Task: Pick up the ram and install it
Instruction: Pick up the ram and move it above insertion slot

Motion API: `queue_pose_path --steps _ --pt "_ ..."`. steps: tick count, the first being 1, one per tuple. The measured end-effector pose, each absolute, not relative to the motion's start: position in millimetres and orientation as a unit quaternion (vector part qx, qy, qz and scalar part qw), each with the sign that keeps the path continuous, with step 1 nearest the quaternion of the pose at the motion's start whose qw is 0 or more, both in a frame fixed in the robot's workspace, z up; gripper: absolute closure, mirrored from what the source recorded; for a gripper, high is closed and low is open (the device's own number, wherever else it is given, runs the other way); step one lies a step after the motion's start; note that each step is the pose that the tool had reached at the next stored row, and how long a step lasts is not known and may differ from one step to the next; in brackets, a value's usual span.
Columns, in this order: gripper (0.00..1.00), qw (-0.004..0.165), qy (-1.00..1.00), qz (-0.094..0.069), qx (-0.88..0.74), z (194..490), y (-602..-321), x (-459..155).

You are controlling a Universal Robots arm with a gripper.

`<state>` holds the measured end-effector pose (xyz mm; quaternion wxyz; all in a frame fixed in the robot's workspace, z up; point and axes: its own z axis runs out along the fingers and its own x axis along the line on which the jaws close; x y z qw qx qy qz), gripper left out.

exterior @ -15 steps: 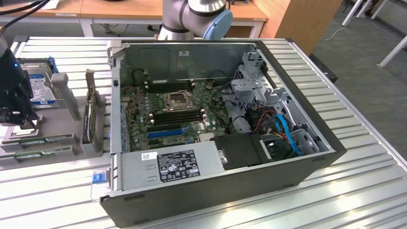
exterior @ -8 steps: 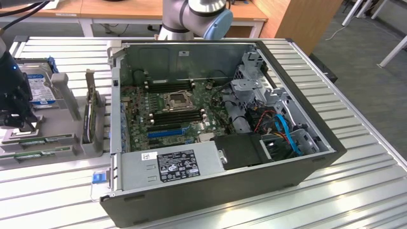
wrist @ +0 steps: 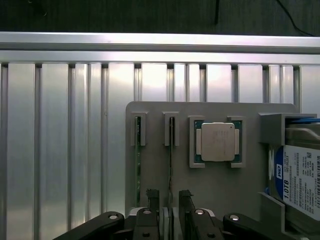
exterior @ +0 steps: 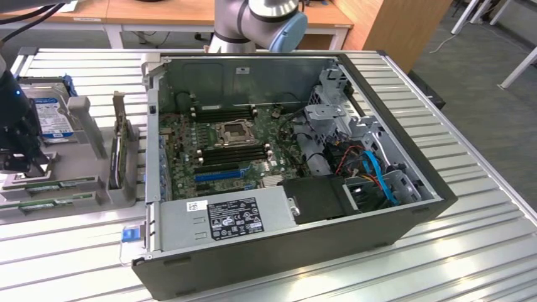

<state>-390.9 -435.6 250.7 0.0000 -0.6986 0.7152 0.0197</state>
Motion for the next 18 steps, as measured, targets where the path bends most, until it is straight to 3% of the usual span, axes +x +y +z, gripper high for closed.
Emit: queue_pose_path --steps 18 --pt "0.7 0.0 0.715 0.02 -0.699 251 -447 -391"
